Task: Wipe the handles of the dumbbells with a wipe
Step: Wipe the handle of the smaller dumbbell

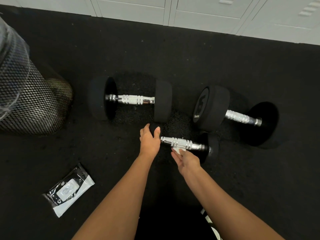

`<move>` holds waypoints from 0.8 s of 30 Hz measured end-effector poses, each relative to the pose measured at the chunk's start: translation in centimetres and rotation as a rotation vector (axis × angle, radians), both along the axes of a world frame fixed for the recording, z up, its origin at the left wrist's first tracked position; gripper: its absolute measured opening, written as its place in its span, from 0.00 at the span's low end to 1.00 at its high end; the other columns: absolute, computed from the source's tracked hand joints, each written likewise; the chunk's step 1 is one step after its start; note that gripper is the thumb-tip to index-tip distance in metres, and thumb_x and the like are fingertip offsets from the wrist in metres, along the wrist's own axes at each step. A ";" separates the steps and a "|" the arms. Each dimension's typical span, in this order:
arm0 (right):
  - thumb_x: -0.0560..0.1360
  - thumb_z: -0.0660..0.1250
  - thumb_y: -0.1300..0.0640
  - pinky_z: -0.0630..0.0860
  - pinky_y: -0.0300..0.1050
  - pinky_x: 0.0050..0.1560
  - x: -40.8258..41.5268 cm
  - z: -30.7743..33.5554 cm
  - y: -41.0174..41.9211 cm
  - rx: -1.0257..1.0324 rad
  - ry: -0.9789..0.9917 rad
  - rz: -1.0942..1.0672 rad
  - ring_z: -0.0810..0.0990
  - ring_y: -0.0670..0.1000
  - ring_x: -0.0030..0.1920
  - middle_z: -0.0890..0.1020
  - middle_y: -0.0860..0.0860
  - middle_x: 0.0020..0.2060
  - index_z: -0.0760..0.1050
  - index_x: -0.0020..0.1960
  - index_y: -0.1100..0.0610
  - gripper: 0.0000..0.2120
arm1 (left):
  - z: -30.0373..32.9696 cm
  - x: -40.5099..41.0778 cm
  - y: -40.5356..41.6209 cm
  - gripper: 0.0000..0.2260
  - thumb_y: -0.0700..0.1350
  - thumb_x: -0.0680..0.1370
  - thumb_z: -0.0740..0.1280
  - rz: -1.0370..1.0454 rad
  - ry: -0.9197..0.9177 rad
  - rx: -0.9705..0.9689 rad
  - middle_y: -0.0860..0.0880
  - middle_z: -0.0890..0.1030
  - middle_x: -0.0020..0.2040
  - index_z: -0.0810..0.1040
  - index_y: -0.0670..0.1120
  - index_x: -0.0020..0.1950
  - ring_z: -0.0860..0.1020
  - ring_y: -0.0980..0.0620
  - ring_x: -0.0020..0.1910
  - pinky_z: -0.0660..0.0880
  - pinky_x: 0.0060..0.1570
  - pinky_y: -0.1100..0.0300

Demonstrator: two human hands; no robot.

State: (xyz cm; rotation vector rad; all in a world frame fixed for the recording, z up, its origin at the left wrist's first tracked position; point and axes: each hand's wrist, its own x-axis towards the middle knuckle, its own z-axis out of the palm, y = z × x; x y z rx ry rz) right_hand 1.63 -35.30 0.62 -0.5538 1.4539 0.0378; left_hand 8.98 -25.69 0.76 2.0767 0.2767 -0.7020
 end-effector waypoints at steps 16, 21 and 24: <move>0.79 0.55 0.69 0.73 0.50 0.60 -1.1 -1.2 0.1 0.139 -0.198 0.015 0.79 0.57 0.56 0.80 0.61 0.52 0.71 0.60 0.65 0.12 | 0.1 0.0 0.1 0.24 0.49 0.81 0.58 0.007 -0.006 -0.028 0.43 0.61 0.72 0.58 0.41 0.74 0.64 0.45 0.69 0.64 0.65 0.55; 0.77 0.57 0.70 0.74 0.51 0.57 -1.0 -1.6 -1.0 0.113 -0.195 0.005 0.79 0.58 0.55 0.80 0.61 0.49 0.72 0.58 0.67 0.11 | 0.1 0.0 0.1 0.24 0.49 0.81 0.58 0.007 -0.016 -0.030 0.43 0.61 0.71 0.58 0.41 0.74 0.64 0.46 0.69 0.63 0.66 0.56; 0.77 0.57 0.70 0.75 0.51 0.57 0.0 -1.8 0.1 0.121 -0.196 0.017 0.80 0.58 0.54 0.81 0.62 0.50 0.72 0.58 0.67 0.11 | 0.0 0.0 0.1 0.24 0.49 0.80 0.58 0.002 -0.016 -0.028 0.43 0.61 0.71 0.58 0.41 0.74 0.64 0.45 0.69 0.63 0.65 0.56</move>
